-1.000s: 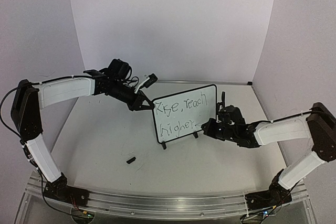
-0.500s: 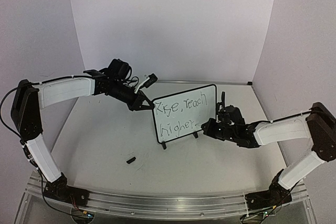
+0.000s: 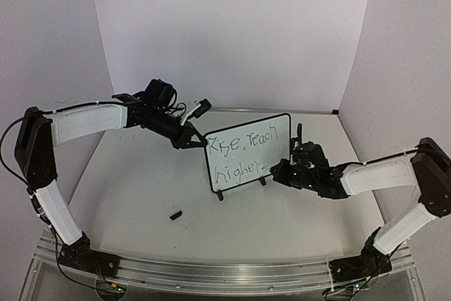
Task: Write a sentence on the whiteboard
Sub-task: Write a sentence on the whiteboard, then adjust the whiteboard on the whiteboard stand.
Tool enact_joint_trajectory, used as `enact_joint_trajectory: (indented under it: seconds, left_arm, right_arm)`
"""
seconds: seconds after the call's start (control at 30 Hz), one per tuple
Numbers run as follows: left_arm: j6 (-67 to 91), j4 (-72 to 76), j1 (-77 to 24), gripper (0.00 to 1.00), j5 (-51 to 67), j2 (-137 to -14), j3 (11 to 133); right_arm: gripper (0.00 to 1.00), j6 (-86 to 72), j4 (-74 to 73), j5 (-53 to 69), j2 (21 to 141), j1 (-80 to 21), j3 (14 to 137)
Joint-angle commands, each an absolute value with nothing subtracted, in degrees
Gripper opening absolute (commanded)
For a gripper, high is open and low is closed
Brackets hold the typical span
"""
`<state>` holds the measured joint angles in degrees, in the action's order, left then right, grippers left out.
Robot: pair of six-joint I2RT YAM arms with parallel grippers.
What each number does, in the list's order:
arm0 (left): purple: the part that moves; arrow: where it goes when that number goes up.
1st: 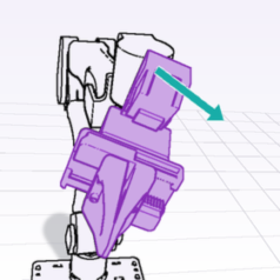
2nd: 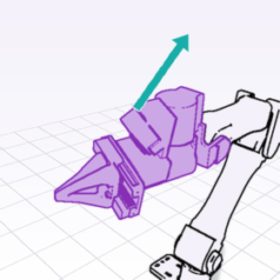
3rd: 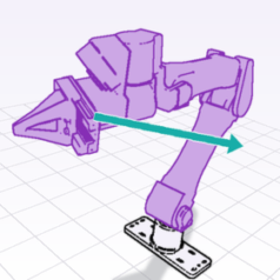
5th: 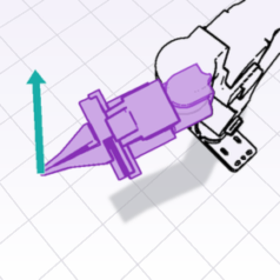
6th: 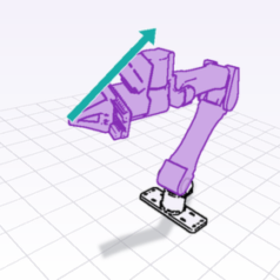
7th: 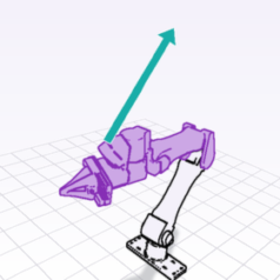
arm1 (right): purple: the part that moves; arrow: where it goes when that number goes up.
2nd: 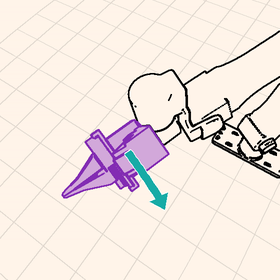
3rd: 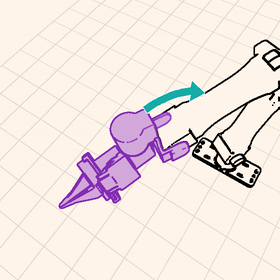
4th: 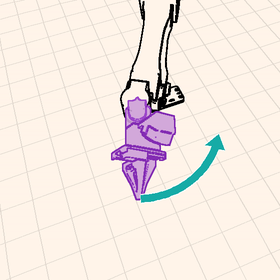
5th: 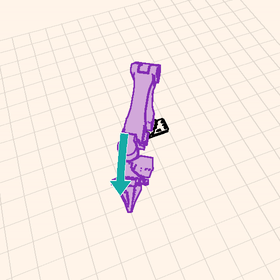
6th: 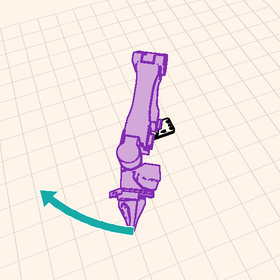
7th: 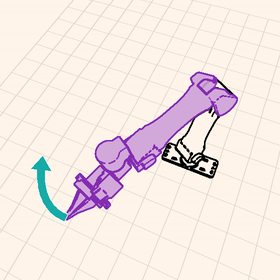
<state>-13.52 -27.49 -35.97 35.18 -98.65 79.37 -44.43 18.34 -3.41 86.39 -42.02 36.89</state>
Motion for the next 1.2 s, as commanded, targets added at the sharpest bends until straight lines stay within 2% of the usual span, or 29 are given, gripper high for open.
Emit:
enact_joint_trajectory:
  seconds: [0.0, 0.17, 0.43, 0.8, 1.17]
  left_arm:
    - [-15.39, -35.24, -37.12, 0.00, 32.56, -100.55, 78.49]
    - [-15.36, -36.07, -36.94, 0.00, 31.91, -99.23, 78.90]
    - [-15.55, -38.57, -35.79, 0.00, 31.92, -96.91, 79.79]
    - [-16.30, -45.63, -34.16, 0.00, 32.61, -95.54, 81.95]
    - [-15.54, -46.21, -32.23, 0.00, 32.11, -92.37, 80.57]
  right_arm:
    - [0.00, -44.31, 16.85, -5.93, 80.91, -41.75, 36.33]
    - [0.00, -39.99, 6.53, -7.96, 75.49, -40.57, 37.08]
    - [0.00, -36.02, -1.31, -8.68, 67.50, -36.60, 38.22]
    - [0.00, -36.25, -1.98, -8.41, 66.21, -36.12, 37.54]
    - [0.00, -36.16, -2.08, -8.62, 64.41, -36.12, 36.74]
